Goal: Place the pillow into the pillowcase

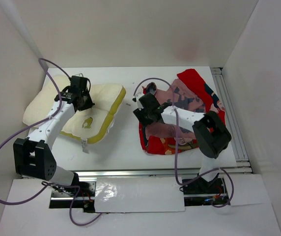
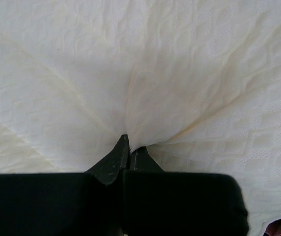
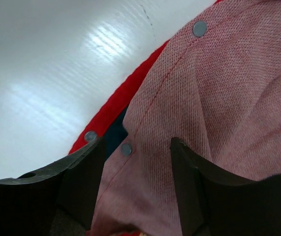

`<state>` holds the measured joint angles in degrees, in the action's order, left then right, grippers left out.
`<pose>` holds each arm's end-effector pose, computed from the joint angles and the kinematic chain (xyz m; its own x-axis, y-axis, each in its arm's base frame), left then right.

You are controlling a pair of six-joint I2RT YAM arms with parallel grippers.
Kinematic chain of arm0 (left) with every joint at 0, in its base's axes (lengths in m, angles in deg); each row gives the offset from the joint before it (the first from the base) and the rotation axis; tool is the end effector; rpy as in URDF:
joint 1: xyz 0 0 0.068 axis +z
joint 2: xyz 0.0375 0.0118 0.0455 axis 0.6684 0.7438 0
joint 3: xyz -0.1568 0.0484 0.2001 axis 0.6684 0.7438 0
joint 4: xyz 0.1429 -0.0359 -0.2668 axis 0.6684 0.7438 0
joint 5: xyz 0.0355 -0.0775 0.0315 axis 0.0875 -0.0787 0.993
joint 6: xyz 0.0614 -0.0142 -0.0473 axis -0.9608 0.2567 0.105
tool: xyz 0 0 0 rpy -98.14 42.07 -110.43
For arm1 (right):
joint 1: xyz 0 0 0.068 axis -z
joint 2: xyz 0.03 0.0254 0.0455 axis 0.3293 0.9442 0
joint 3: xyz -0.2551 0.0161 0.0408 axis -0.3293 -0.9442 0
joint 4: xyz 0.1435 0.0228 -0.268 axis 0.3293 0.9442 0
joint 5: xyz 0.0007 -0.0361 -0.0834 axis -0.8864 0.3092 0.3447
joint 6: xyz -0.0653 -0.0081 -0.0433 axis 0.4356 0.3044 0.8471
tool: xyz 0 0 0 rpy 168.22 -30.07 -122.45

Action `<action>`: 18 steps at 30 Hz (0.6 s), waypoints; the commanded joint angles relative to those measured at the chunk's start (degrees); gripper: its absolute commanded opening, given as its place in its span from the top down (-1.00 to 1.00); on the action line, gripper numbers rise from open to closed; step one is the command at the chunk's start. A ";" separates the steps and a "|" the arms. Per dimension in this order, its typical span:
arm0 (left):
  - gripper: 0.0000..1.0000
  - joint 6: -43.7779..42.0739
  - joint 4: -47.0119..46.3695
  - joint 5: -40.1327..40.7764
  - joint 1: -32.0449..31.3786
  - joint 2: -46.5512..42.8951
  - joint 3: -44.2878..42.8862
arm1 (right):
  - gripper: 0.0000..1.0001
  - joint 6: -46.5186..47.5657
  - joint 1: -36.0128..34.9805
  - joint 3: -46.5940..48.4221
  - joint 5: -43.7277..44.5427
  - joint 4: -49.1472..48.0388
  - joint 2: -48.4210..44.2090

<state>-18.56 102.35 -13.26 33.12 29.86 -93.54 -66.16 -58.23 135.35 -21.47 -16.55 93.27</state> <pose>0.3832 -0.0435 0.2602 -0.5889 -0.4320 -0.6831 -0.3861 0.8929 -0.2318 0.3429 0.2715 0.1332 -0.5783 -0.5318 -0.6187 -0.6229 0.7776 -0.0861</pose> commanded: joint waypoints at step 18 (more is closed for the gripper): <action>1.00 -8.15 -13.70 -3.45 -12.71 -7.96 9.10 | 1.00 -8.89 2.27 -2.79 0.08 -6.66 -15.39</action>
<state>-25.25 93.94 -17.22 21.80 24.59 -83.77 -72.50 -56.53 132.75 -18.73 -18.59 82.40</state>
